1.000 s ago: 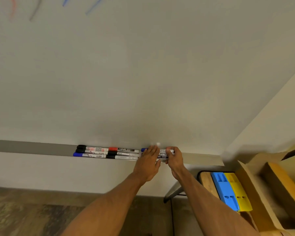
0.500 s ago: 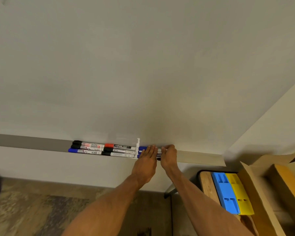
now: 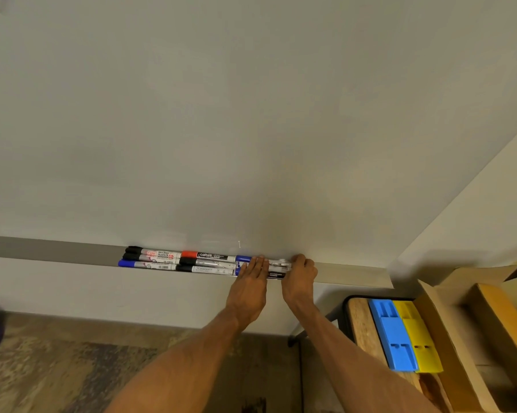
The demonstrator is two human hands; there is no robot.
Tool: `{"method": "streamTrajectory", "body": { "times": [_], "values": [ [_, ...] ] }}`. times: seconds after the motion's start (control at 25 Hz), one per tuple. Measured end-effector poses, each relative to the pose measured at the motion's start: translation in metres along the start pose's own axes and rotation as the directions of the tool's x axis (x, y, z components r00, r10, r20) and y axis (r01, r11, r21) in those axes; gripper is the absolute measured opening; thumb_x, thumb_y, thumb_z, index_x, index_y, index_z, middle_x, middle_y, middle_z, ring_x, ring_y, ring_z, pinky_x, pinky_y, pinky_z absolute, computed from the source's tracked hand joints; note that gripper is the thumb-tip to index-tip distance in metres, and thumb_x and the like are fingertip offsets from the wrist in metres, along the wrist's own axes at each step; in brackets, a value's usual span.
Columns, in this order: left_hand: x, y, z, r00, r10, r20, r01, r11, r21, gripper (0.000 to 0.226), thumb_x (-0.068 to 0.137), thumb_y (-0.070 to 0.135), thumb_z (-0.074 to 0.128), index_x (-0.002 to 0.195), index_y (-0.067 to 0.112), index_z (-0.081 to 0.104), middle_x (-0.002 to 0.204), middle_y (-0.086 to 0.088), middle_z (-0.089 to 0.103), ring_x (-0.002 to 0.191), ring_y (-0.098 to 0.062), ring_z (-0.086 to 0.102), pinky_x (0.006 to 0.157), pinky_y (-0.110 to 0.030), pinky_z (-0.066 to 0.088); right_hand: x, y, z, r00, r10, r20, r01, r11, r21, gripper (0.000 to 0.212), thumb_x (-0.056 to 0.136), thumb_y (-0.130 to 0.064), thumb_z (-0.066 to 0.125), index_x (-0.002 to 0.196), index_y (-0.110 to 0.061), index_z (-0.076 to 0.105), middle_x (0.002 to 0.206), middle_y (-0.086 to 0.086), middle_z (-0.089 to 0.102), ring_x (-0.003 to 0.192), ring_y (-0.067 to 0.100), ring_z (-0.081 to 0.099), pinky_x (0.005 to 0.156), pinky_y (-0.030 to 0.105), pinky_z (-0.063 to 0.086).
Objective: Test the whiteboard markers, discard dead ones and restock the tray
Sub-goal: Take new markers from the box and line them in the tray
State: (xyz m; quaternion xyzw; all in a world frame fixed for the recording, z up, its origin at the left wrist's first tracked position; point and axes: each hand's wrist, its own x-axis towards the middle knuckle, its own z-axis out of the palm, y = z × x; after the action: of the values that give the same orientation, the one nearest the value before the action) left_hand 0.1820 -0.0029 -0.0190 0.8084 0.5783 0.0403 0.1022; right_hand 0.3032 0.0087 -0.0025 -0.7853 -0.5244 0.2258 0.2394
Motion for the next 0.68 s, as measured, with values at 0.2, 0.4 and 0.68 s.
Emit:
{"method": "streamTrajectory", "body": {
  "times": [0.2,0.4,0.68],
  "values": [
    [-0.002,0.003,-0.004,1.0,-0.018,0.012,0.018,1.0,0.013,0.057,0.105,0.025,0.031,0.152,0.012,0.001,0.16,-0.006,0.003,0.147,-0.021,0.002,0.117,-0.034,0.001,-0.002,-0.001,-0.006,0.998,0.005,0.067,-0.007,1.0,0.026,0.048,0.088,-0.008,0.06,0.13,-0.006,0.038,0.132,0.014,0.042,0.115,0.024,0.043,0.099,0.032,0.042],
    [-0.004,0.004,-0.005,0.999,-0.028,0.025,0.027,1.0,0.009,0.057,0.105,0.026,0.03,0.152,0.013,0.002,0.16,-0.005,0.003,0.147,-0.02,0.002,0.119,-0.034,0.003,-0.003,-0.001,-0.006,0.996,-0.012,0.09,0.009,1.0,0.028,0.046,0.088,-0.006,0.06,0.129,-0.007,0.04,0.129,0.014,0.044,0.114,0.024,0.046,0.099,0.033,0.046],
    [-0.006,0.011,-0.012,1.0,-0.014,0.028,0.015,1.0,-0.021,0.055,0.104,0.027,0.032,0.152,0.015,0.009,0.16,-0.004,0.011,0.147,-0.019,0.007,0.119,-0.034,0.005,-0.012,0.004,-0.018,0.998,-0.058,0.013,0.06,0.99,-0.128,0.043,0.094,-0.019,0.054,0.132,-0.009,0.038,0.132,0.011,0.044,0.116,0.023,0.044,0.096,0.031,0.045]
  ]
}}
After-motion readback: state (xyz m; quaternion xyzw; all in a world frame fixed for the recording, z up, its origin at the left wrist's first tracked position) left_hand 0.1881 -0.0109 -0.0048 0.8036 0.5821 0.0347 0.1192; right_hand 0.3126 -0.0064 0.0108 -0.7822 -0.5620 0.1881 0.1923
